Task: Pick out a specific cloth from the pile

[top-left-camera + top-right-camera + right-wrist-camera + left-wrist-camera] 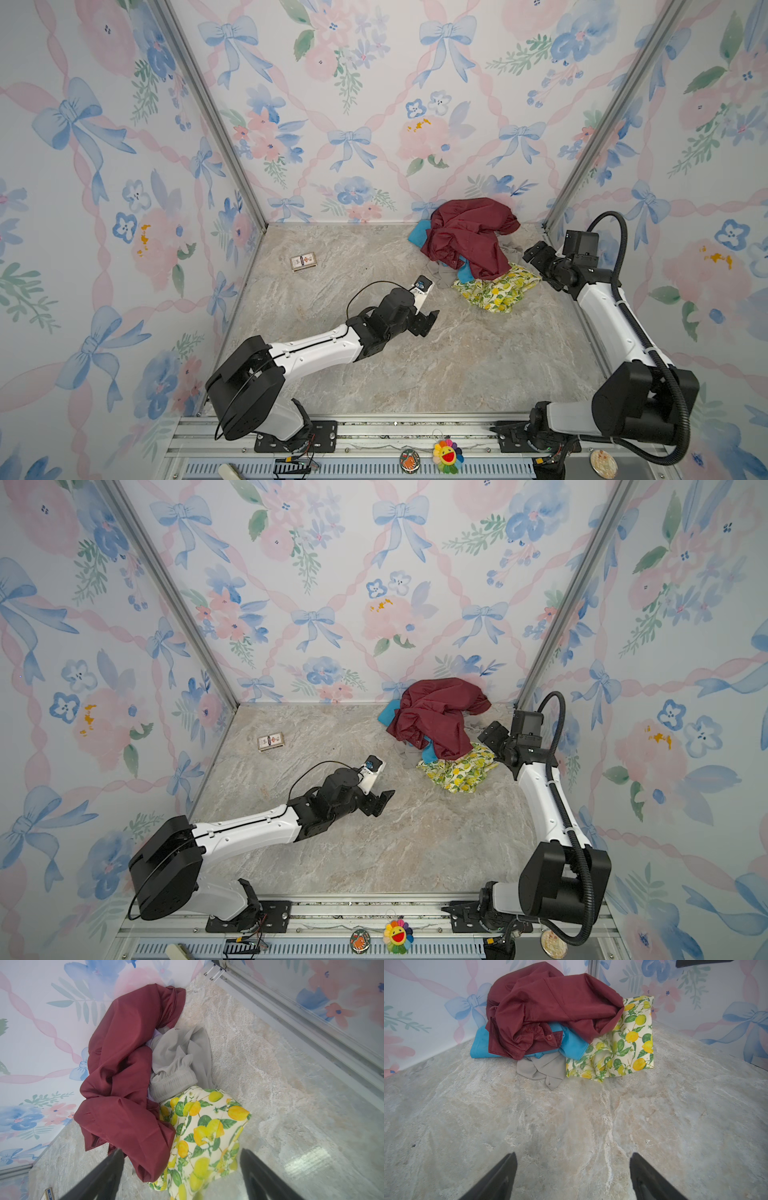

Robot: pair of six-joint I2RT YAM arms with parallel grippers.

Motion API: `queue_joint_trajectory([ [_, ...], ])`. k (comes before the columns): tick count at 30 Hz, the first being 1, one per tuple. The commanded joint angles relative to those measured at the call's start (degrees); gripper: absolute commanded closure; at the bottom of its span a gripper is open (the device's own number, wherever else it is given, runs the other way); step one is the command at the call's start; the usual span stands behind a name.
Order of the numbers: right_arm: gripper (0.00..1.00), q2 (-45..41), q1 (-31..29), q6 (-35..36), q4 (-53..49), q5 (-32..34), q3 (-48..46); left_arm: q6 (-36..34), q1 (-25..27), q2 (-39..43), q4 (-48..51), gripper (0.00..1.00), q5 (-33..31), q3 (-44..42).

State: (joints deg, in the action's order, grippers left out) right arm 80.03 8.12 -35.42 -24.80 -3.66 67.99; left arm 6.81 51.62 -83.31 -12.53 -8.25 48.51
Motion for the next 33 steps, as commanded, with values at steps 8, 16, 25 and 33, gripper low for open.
queue_joint_trajectory([
  [8,0.12,5.41,-2.82,7.20,-5.40,1.89,6.51,-0.95,0.24,1.57,0.42,0.14,2.04,1.15],
  [16,0.15,10.12,-2.34,8.35,-6.21,0.75,10.40,-0.45,0.23,0.50,0.34,0.15,2.37,1.06],
  [25,0.21,16.36,-1.79,9.61,-6.58,-1.58,14.28,5.42,-3.50,0.47,-2.81,0.17,8.10,0.89],
  [33,0.27,17.39,-2.75,10.81,-7.45,0.39,16.45,10.48,-11.27,0.52,-5.38,0.18,9.94,0.37],
])
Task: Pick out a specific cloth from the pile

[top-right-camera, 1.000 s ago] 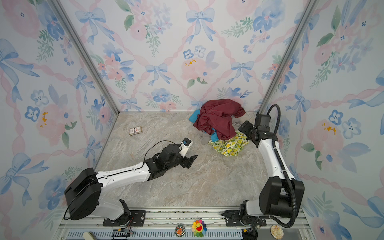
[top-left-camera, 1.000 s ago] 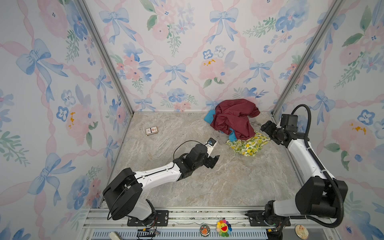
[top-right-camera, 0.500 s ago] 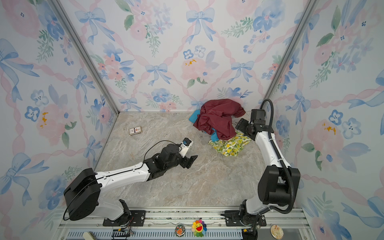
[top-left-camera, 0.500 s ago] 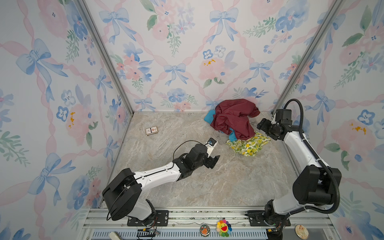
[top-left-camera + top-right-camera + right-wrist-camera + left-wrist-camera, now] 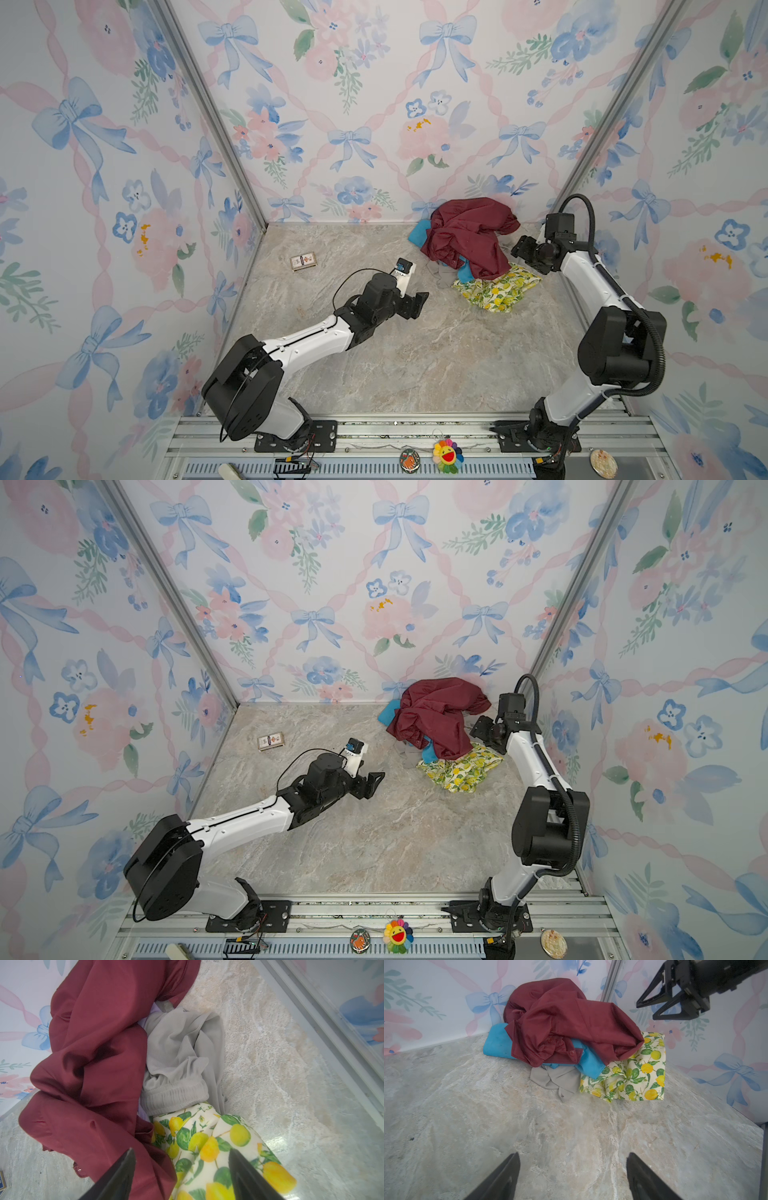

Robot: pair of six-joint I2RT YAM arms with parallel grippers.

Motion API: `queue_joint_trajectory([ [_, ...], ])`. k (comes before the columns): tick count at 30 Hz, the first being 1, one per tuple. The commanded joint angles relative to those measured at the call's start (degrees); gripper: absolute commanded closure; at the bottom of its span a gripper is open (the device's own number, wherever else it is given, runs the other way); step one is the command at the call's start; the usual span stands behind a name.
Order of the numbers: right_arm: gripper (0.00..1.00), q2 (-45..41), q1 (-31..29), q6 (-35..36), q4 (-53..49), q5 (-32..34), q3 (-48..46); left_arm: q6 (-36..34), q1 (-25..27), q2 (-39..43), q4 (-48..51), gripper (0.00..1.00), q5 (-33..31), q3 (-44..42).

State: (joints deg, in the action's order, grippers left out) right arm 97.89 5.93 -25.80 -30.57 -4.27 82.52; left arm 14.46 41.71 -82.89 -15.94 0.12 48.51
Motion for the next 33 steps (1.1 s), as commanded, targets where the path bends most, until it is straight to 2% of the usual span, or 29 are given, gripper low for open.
queue_joint_trajectory([
  [1,0.27,-1.23,-0.91,1.37,-1.37,1.79,1.50,2.94,-1.73,0.03,-1.98,0.18,1.18,0.36],
  [4,0.30,-5.96,-3.81,2.22,1.18,5.56,-1.16,4.82,-3.33,-0.27,-1.98,0.18,0.46,0.29],
  [8,0.27,-11.41,-11.35,6.52,1.74,15.65,-3.14,10.75,-7.23,-1.86,-1.98,0.18,3.05,0.79],
  [13,0.28,-16.98,-21.01,12.03,5.31,19.55,-6.34,18.75,-13.41,-3.80,-0.84,0.19,6.72,2.10],
  [17,0.27,-13.30,-29.39,16.60,3.63,21.10,0.75,23.87,-15.90,-5.57,-1.30,0.20,9.21,2.28],
  [20,0.28,-9.56,-32.26,17.07,1.11,21.78,6.14,28.93,-16.16,-8.51,-1.36,0.22,8.89,4.08],
  [24,0.28,-12.74,-34.14,17.32,3.82,23.77,1.42,36.73,-15.92,-16.17,-1.62,0.23,11.22,11.44],
  [33,0.27,-25.82,-36.03,12.82,3.91,24.37,-14.42,48.96,-14.69,-39.66,0.26,0.28,10.77,38.04],
])
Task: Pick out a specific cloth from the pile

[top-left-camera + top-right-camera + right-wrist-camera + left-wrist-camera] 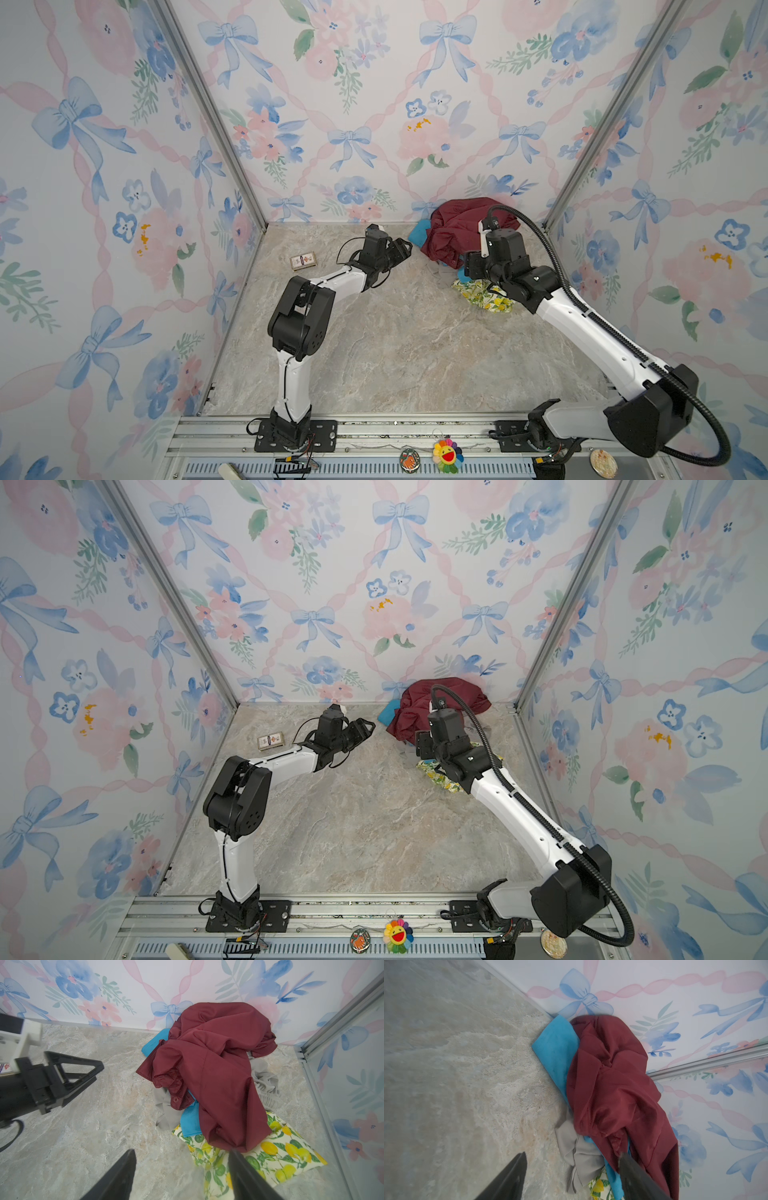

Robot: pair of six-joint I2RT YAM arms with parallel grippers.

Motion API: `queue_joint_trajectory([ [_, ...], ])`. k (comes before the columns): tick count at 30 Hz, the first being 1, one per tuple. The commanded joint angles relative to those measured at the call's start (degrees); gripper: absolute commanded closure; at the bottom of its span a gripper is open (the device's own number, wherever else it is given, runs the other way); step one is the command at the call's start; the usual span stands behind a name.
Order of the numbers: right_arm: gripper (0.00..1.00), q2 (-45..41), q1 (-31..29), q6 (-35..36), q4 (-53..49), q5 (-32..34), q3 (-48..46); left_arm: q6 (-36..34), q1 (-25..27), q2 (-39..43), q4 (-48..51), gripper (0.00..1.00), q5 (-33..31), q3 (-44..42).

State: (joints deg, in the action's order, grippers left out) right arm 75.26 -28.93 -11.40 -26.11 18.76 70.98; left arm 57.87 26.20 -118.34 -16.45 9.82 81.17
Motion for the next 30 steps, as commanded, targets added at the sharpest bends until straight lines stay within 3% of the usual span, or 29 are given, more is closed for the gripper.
queue_joint_trajectory([
  [1,0.27,-4.43,-1.38,-2.12,-0.92,2.08,-4.41,5.99,1.05,-6.39,1.00,0.29,1.01,7.86],
  [5,0.27,-6.67,-1.37,-4.91,-0.72,1.43,-9.97,7.00,1.87,-9.71,1.24,0.30,-0.47,12.29],
  [9,0.32,-2.00,-1.32,-7.02,-2.90,-1.27,-8.76,2.39,2.28,-5.95,2.30,0.30,-1.18,9.46],
  [17,0.36,12.84,-2.25,-5.93,-6.68,-2.34,-0.75,-20.20,0.97,17.30,9.93,0.29,-0.12,-10.68],
  [20,0.37,18.44,-3.29,-4.44,-5.80,-0.09,1.26,-28.84,0.79,25.66,14.23,0.28,-2.18,-16.86],
  [23,0.40,23.90,-3.90,-2.50,-5.23,4.83,3.45,-32.85,0.82,31.72,14.94,0.28,-0.96,-22.53],
  [30,0.46,31.00,-3.57,0.73,-4.28,12.53,8.47,-39.46,3.96,37.48,15.67,0.28,1.78,-22.23],
])
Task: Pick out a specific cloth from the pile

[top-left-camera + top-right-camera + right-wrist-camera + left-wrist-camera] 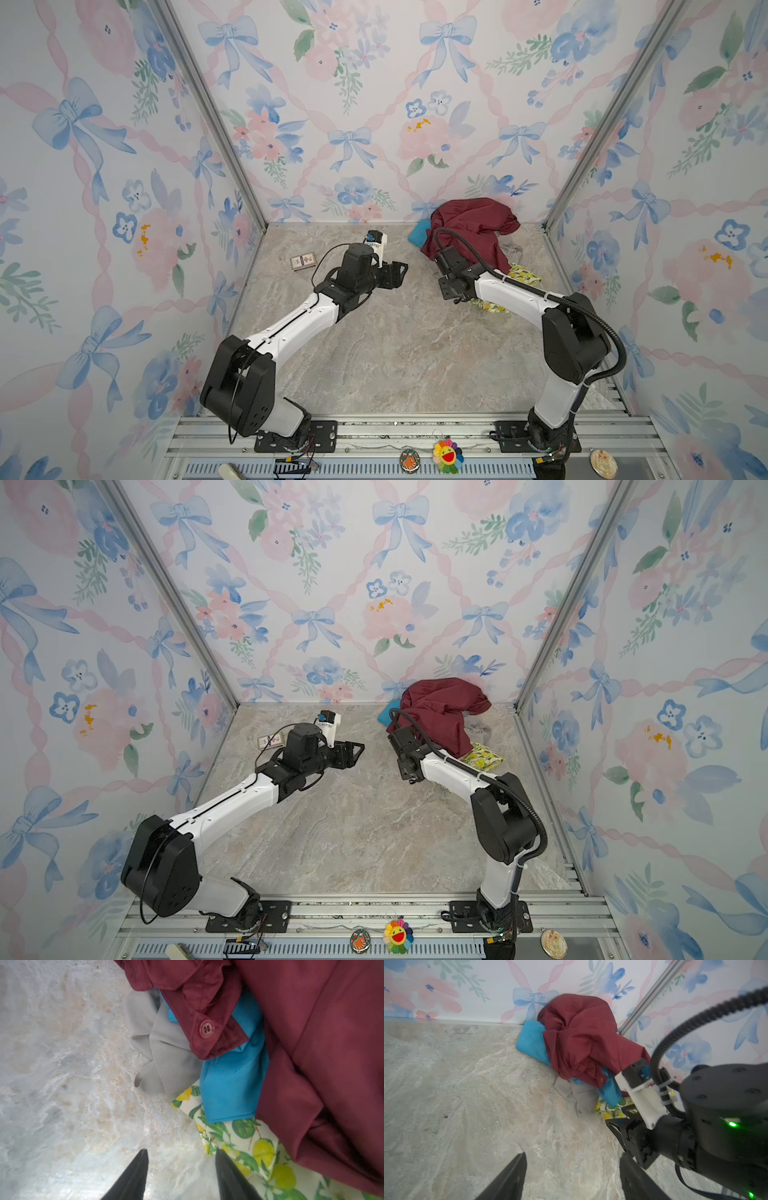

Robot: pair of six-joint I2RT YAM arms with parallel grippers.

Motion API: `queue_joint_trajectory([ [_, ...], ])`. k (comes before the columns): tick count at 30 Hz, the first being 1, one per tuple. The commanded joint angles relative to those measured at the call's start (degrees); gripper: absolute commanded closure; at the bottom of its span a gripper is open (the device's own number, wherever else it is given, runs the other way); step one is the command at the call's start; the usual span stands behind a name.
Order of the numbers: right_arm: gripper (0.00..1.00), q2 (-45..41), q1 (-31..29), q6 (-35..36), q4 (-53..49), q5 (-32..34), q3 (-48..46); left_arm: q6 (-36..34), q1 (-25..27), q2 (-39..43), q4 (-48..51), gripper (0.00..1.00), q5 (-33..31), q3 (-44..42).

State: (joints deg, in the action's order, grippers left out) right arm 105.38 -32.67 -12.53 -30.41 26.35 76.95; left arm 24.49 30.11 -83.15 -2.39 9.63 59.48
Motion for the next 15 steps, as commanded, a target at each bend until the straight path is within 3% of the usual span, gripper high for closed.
queue_joint_trajectory([
  [1,0.46,1.25,0.46,1.90,0.43,5.11,2.71,-7.40,0.00,2.76,1.67,0.28,2.47,-0.95],
  [8,0.50,5.05,1.63,2.96,1.32,7.27,5.39,-12.87,-0.39,4.75,2.39,0.28,6.53,-1.43],
  [15,0.53,8.72,3.02,2.16,1.75,8.45,7.28,-12.57,-1.85,6.23,2.31,0.28,4.26,-1.95],
])
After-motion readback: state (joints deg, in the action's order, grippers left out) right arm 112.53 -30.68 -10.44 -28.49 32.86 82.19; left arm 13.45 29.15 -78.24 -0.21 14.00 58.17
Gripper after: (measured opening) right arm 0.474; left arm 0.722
